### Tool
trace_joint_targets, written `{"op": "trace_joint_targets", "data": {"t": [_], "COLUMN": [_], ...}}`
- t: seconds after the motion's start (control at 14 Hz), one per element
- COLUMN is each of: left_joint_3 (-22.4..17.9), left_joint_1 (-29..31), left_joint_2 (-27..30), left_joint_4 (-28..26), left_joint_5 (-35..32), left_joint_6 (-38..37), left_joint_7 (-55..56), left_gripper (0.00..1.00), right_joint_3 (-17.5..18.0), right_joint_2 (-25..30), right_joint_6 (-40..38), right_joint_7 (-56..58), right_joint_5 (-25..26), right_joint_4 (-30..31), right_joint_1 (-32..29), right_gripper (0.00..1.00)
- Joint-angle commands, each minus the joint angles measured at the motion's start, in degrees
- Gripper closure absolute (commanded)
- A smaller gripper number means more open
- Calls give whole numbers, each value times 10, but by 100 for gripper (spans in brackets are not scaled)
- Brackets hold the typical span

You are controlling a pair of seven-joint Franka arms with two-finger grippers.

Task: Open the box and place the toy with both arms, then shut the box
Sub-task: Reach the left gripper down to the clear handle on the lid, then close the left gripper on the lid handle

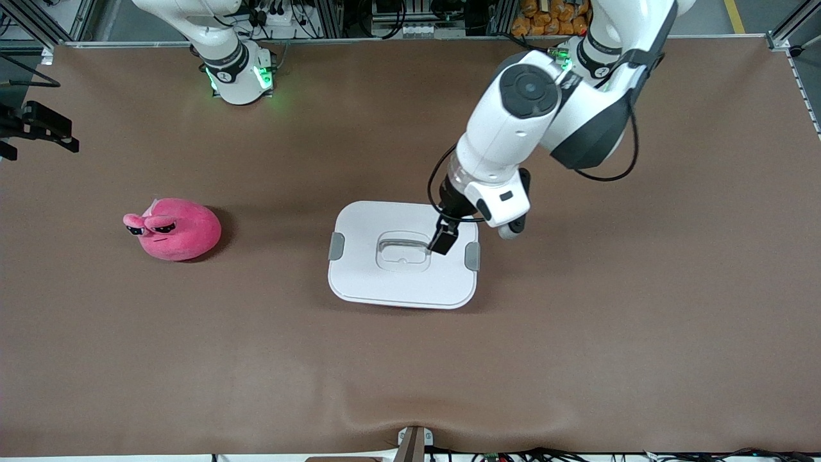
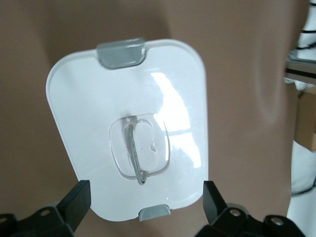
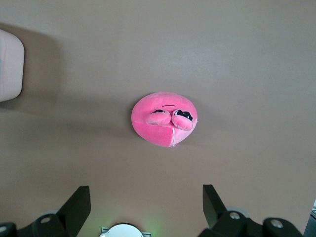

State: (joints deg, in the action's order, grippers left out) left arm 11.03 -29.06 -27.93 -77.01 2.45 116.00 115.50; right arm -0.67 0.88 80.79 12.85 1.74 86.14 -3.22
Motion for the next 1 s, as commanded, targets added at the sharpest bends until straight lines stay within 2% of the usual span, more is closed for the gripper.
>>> {"op": "trace_joint_targets", "data": {"t": [0.0, 0.29, 0.79, 0.93], "left_joint_3": [-30, -100, -107, -107], "left_joint_1": [-42, -129, -158, -159], "left_joint_2": [-52, -80, -105, -107], "left_joint_4": [36, 36, 35, 36], "left_joint_5": [-16, -19, -54, -54], "left_joint_6": [0, -1, 1, 1], "left_joint_7": [74, 110, 112, 112], "left_gripper": [0, 0, 0, 6], "right_joint_3": [4, 4, 4, 4], "right_joint_2": [-4, -5, -5, -5], "right_joint_6": [-6, -7, -7, -7], "right_joint_7": [-5, -5, -5, -5], "right_joint_5": [0, 0, 0, 0], "right_joint_4": [-10, -9, -9, -9], "right_joint_1": [-6, -6, -6, -6], "right_gripper": [0, 0, 0, 0]}}
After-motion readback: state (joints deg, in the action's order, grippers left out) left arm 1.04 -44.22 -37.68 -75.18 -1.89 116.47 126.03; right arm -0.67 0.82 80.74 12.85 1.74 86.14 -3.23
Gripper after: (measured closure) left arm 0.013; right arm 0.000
